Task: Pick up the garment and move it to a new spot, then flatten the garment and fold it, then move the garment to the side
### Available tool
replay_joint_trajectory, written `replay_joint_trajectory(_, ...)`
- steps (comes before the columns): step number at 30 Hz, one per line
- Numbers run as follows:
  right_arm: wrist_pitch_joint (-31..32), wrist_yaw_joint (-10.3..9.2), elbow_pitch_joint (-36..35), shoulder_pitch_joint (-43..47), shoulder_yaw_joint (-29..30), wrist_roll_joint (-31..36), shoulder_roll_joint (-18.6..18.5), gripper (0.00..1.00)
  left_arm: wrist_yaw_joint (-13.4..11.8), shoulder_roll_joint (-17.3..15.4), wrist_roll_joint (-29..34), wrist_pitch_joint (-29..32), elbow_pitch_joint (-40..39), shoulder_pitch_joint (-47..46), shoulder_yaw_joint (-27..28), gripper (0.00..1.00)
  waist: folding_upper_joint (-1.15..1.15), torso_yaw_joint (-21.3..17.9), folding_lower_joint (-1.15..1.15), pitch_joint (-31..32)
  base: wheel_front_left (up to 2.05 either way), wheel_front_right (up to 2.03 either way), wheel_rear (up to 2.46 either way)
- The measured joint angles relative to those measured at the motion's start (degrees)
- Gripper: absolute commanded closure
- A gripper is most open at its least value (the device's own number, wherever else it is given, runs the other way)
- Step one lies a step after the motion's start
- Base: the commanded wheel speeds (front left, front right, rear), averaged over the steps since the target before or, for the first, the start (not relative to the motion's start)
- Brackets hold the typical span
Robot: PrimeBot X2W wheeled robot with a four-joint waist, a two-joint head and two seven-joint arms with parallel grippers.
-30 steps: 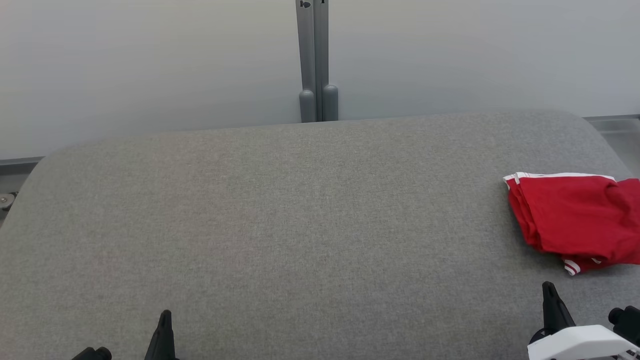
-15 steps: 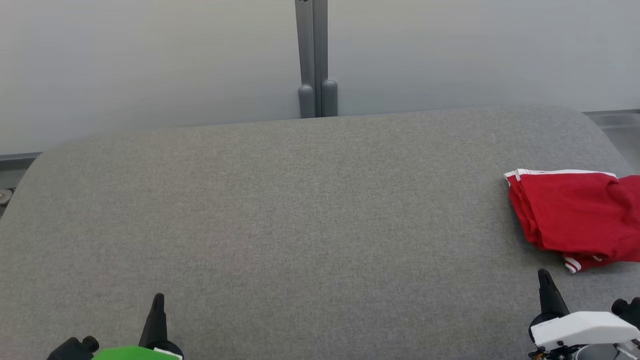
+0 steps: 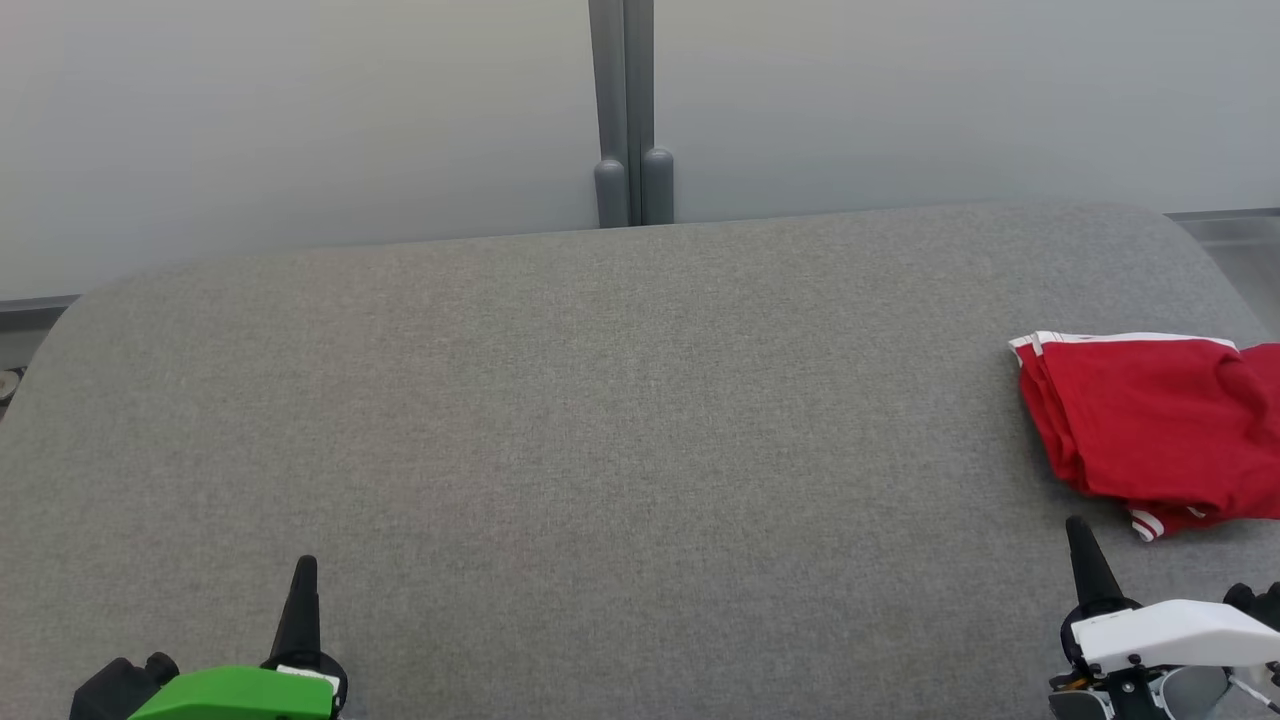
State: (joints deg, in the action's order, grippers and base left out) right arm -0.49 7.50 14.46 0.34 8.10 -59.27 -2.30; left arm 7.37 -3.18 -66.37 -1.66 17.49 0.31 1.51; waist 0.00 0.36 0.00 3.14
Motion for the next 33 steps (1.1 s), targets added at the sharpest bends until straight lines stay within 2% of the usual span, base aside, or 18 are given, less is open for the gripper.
replay_joint_trajectory(14,2.23,-0.01,-0.02,-1.95,-0.24,-9.57,-0.11,1.00,0.01,0.00,-8.05,2.11,-0.82,-1.80,1.03,1.00,0.00,-0.09,0.00,-0.82,0.00,0.00,0.00)
replay_joint_trajectory(33,4.53,-0.02,-0.02,-4.02,-0.54,-19.59,-0.24,1.00,0.01,0.00,-15.90,4.21,-1.91,-3.64,2.25,1.00,0.00,-0.19,0.00,-1.80,0.00,0.00,0.00)
